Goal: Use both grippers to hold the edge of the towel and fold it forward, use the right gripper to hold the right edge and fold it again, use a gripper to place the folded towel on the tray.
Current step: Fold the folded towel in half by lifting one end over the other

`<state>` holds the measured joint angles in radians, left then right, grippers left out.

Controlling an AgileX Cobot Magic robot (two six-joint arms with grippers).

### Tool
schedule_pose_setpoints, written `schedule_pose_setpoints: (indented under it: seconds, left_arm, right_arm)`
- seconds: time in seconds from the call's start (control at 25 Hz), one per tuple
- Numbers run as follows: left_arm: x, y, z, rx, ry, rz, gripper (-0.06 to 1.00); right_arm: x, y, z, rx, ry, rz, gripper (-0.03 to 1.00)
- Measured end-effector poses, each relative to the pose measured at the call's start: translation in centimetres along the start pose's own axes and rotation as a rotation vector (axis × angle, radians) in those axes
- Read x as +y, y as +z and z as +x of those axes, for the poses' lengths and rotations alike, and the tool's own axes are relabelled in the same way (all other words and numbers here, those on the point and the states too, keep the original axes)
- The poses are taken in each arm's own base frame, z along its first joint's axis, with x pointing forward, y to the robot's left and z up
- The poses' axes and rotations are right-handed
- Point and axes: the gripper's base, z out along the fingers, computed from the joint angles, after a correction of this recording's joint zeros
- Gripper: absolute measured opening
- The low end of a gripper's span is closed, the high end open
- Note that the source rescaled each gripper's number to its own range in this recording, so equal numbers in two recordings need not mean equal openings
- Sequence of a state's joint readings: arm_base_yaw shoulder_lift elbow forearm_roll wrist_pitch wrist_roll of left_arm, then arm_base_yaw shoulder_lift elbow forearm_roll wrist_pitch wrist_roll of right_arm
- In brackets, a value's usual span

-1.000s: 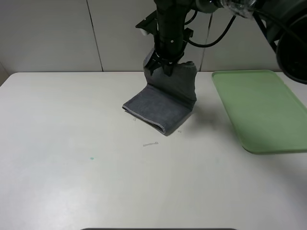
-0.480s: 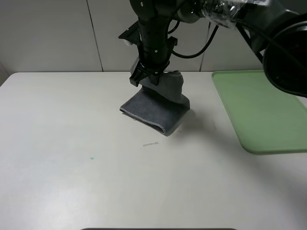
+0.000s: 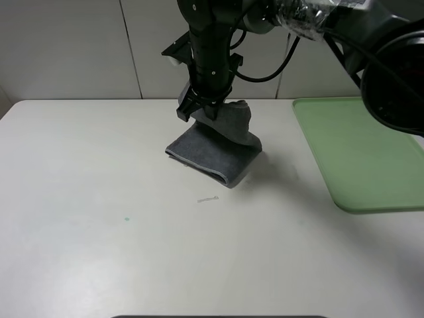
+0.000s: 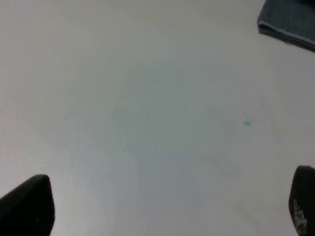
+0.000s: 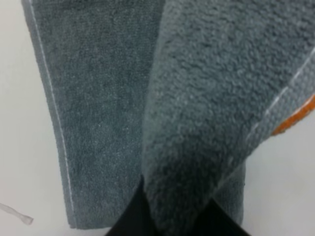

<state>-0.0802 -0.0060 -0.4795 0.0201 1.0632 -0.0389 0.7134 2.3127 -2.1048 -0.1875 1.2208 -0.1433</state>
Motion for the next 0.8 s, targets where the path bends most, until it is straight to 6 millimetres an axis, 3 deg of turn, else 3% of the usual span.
schedule_pose_setpoints:
  seconds: [0.8]
  left_arm:
    - [0.0, 0.0, 0.0, 0.0, 0.0, 0.0, 0.94]
  right_arm:
    - [0.23, 0.0, -0.03, -0.005, -0.108, -0.025, 0.08]
